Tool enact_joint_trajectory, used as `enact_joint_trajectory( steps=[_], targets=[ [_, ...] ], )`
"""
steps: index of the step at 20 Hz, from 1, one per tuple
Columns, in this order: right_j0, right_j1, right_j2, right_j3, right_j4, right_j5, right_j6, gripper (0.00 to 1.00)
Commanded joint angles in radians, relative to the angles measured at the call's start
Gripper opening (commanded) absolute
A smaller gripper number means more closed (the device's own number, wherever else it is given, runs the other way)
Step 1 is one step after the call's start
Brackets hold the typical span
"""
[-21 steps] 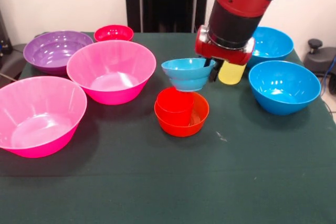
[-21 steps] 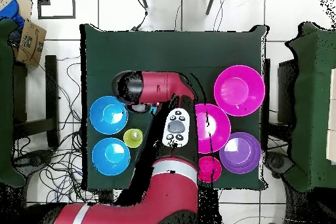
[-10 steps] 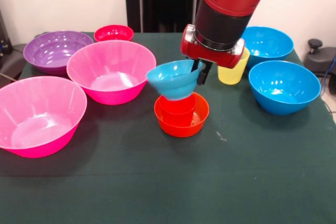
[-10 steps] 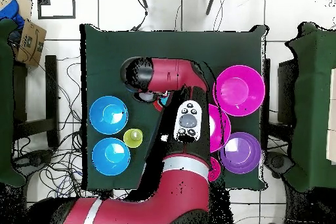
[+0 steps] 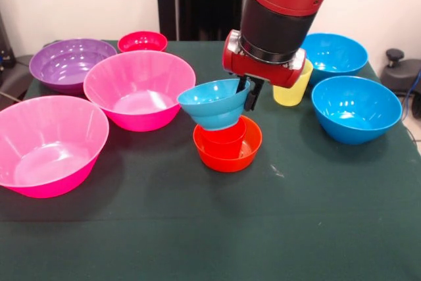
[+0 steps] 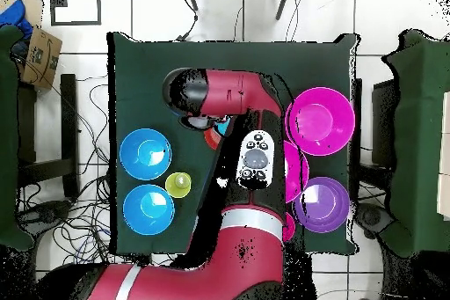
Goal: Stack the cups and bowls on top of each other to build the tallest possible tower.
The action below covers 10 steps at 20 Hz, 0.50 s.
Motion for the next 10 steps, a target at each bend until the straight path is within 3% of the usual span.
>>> enact_joint_trajectory(
  steps=[1, 10],
  targets=[
    [0.004, 0.024, 0.068, -0.037, -0.075, 0.085, -0.071, 0.0],
    [0.01, 0.014, 0.062, 0.011, -0.091, 0.079, -0.086, 0.0]
  ],
)
